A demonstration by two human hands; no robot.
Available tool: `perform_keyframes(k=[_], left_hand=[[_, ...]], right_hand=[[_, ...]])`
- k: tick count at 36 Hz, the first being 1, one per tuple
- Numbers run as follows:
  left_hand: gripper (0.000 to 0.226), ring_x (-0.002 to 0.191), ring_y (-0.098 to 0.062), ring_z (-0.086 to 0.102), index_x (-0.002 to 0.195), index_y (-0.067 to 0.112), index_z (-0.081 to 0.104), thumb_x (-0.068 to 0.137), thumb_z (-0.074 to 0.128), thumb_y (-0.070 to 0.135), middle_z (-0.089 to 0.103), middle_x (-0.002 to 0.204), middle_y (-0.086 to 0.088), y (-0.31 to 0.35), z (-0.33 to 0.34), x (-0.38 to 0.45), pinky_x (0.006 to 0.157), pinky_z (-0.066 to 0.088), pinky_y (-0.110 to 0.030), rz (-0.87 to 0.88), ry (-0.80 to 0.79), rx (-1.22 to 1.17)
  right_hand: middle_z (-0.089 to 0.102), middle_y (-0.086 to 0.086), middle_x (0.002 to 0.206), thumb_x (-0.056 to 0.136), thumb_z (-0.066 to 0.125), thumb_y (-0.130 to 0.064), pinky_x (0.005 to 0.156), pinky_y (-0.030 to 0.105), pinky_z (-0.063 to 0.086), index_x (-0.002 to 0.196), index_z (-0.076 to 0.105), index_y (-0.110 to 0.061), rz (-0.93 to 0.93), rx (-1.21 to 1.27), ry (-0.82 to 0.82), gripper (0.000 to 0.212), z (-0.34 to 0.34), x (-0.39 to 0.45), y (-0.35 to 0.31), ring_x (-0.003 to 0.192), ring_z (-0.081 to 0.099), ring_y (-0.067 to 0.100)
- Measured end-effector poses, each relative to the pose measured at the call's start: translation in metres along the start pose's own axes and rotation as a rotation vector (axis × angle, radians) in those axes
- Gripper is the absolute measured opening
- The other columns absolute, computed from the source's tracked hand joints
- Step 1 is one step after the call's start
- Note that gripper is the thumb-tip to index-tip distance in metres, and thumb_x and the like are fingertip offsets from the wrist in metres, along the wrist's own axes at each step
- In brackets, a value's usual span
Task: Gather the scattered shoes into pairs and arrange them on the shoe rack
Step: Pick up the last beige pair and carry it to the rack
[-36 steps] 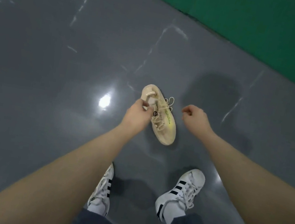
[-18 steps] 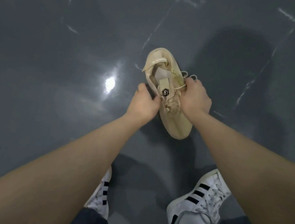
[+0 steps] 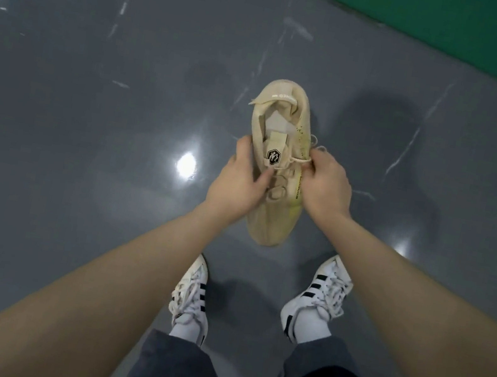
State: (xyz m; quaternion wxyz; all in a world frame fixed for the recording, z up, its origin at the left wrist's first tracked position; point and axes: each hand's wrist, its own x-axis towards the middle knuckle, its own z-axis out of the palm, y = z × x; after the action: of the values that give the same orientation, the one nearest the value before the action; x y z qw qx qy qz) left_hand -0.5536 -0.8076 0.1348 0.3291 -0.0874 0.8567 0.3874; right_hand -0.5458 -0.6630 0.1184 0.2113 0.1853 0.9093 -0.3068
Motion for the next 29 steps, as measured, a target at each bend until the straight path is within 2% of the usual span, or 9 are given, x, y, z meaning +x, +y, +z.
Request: perform_keyframes(k=[5, 10, 12, 15, 19, 23, 29], left_hand=[[0.033, 0.087, -0.029, 0.061, 0.118, 0.015, 0.033, 0.094, 0.049, 0.032, 0.061, 0.100, -0.005, 0.045, -0.031, -0.037, 0.071, 0.050, -0.041, 0.036, -0.016, 0.175], [0.016, 0.070, -0.030, 0.054, 0.099, 0.015, 0.026, 0.095, 0.041, 0.019, 0.049, 0.076, 0.000, 0.099, -0.062, -0.082, 0.056, 0.037, -0.033, 0.155, -0.012, 0.365], [0.015, 0.068, -0.028, 0.050, 0.096, 0.015, 0.024, 0.096, 0.038, 0.018, 0.049, 0.077, -0.001, 0.115, -0.070, -0.097, 0.053, 0.032, -0.032, 0.214, -0.018, 0.429], [0.011, 0.070, -0.031, 0.051, 0.101, 0.011, 0.029, 0.096, 0.035, 0.019, 0.055, 0.089, -0.008, 0.136, -0.078, -0.122, 0.057, 0.032, -0.034, 0.304, -0.049, 0.541], [0.025, 0.079, -0.036, 0.058, 0.117, 0.005, 0.034, 0.095, 0.037, 0.018, 0.059, 0.097, -0.011, 0.159, -0.083, -0.155, 0.062, 0.035, -0.034, 0.429, -0.078, 0.691], [0.027, 0.081, -0.034, 0.061, 0.118, 0.004, 0.035, 0.094, 0.039, 0.017, 0.062, 0.100, -0.010, 0.180, -0.077, -0.185, 0.067, 0.038, -0.033, 0.507, -0.082, 0.785], [0.028, 0.080, -0.028, 0.064, 0.120, 0.005, 0.035, 0.093, 0.037, 0.010, 0.063, 0.100, -0.006, 0.210, -0.047, -0.217, 0.065, 0.031, -0.029, 0.621, -0.082, 0.978]], right_hand=[[0.058, 0.008, 0.095, 0.095, 0.041, -0.017, 0.065, 0.037, 0.042, 0.091, 0.057, -0.008, -0.010, -0.003, 0.032, 0.019, -0.048, -0.038, -0.021, 0.082, 0.057, 0.031], [0.058, 0.012, 0.093, 0.095, 0.041, -0.014, 0.063, 0.035, 0.036, 0.082, 0.050, -0.010, 0.046, 0.041, 0.099, 0.016, -0.096, -0.088, -0.049, 0.082, 0.056, 0.033], [0.059, 0.014, 0.094, 0.095, 0.040, -0.013, 0.063, 0.035, 0.036, 0.083, 0.050, -0.011, 0.080, 0.060, 0.130, 0.016, -0.110, -0.105, -0.057, 0.084, 0.056, 0.035], [0.061, 0.016, 0.093, 0.094, 0.040, -0.012, 0.065, 0.038, 0.040, 0.082, 0.049, -0.013, 0.150, 0.109, 0.180, 0.015, -0.130, -0.133, -0.063, 0.084, 0.057, 0.037], [0.062, 0.015, 0.092, 0.095, 0.041, -0.012, 0.063, 0.036, 0.038, 0.084, 0.050, -0.011, 0.218, 0.181, 0.232, 0.014, -0.150, -0.170, -0.065, 0.083, 0.057, 0.037], [0.062, 0.013, 0.092, 0.094, 0.041, -0.013, 0.065, 0.039, 0.042, 0.087, 0.052, -0.009, 0.260, 0.219, 0.262, 0.013, -0.174, -0.203, -0.058, 0.083, 0.056, 0.036], [0.055, 0.007, 0.079, 0.094, 0.044, -0.014, 0.061, 0.036, 0.037, 0.075, 0.042, -0.015, 0.314, 0.329, 0.305, 0.019, -0.201, -0.244, -0.027, 0.079, 0.054, 0.036]])
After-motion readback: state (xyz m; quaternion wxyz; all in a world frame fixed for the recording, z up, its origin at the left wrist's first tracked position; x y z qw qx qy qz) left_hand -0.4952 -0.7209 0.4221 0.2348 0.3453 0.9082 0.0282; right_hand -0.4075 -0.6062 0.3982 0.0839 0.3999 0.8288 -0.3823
